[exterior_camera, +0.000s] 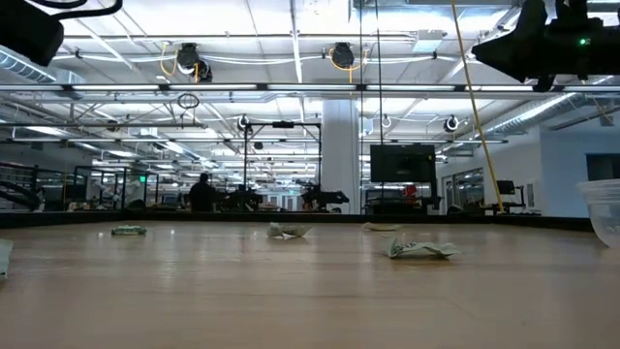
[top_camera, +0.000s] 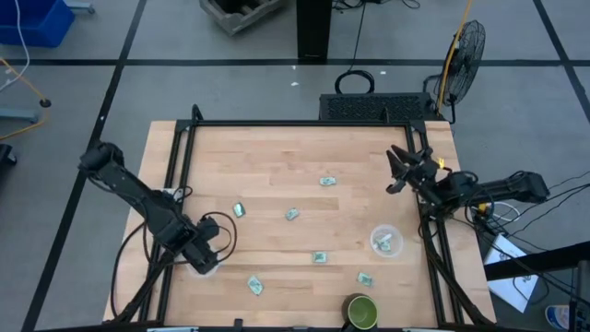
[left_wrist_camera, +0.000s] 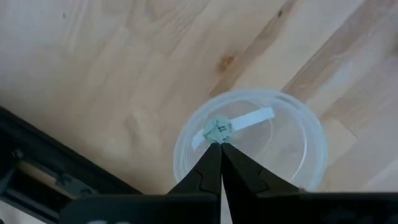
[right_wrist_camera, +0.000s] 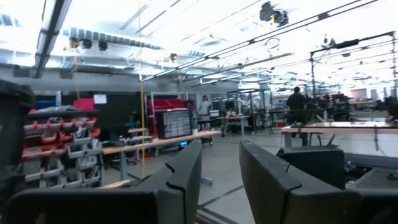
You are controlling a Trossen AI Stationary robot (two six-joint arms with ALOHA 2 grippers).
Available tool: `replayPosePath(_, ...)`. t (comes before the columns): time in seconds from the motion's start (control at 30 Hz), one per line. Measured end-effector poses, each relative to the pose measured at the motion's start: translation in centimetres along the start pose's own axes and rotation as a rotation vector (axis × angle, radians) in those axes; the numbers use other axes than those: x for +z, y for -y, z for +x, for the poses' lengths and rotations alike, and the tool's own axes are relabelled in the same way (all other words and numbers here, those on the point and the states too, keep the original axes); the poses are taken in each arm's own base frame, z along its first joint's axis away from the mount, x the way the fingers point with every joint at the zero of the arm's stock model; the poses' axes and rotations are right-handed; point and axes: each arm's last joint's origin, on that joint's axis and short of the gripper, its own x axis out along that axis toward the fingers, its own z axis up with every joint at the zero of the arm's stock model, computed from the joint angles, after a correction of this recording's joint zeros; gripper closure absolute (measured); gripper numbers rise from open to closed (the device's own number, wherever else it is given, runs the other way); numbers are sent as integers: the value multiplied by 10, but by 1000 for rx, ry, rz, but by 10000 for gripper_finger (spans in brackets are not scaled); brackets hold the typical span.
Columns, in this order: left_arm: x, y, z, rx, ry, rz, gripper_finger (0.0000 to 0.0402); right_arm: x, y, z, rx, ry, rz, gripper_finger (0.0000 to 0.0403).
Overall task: Pick and place Stevia / Truvia into bins
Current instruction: Put the Stevia packet into the left transparent plastic container
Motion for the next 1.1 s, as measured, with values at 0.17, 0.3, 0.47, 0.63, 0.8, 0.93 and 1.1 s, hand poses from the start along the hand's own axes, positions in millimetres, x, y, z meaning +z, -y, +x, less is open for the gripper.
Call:
replayPosePath(0.17,0,3,1,-20,-20,-14,378,1,3,2,-37,15,-1,303)
replayPosePath(0.3,0,3,1,-18,-16,-14,351,1,4,3,-49,16,0,303)
replayPosePath(0.47,1,3,1,-13,13,-1,317,0,4,3,-45,11,-4,303)
replayPosePath(0.63,7,3,-1,-20,27,-1,321,-3,-1,4,64,9,50,303)
replayPosePath(0.8,26,8,-17,-87,51,10,340,-7,-7,6,188,-2,99,303)
replayPosePath(0.93,48,19,-31,-219,171,56,352,-14,-12,8,207,-53,113,303)
replayPosePath(1.1,71,40,-41,-462,336,306,345,-23,-16,10,214,-110,82,303)
